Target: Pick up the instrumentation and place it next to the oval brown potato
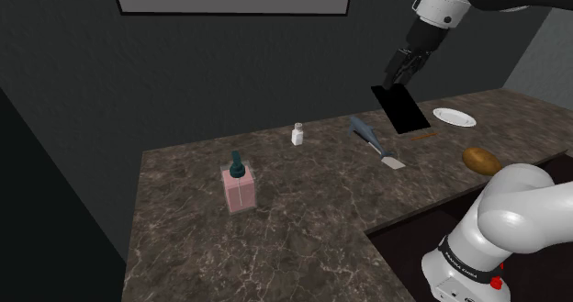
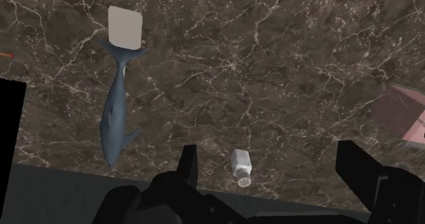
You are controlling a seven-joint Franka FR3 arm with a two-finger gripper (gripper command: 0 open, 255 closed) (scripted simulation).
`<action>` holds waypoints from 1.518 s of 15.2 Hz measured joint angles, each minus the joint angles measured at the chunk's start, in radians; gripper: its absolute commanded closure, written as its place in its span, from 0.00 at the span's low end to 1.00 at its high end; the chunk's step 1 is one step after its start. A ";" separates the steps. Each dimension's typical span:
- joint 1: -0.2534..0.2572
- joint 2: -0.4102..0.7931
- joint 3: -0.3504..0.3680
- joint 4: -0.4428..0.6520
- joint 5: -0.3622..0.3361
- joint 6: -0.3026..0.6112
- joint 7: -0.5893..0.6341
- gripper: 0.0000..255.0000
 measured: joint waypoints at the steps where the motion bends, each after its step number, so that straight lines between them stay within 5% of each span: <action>1: 0.000 0.000 0.000 0.000 0.000 0.000 0.000 0.00; 11: 0.003 0.142 0.023 -0.172 -0.008 0.384 0.009 0.00; 23: -0.008 0.555 0.064 -0.183 -0.048 0.906 0.053 0.00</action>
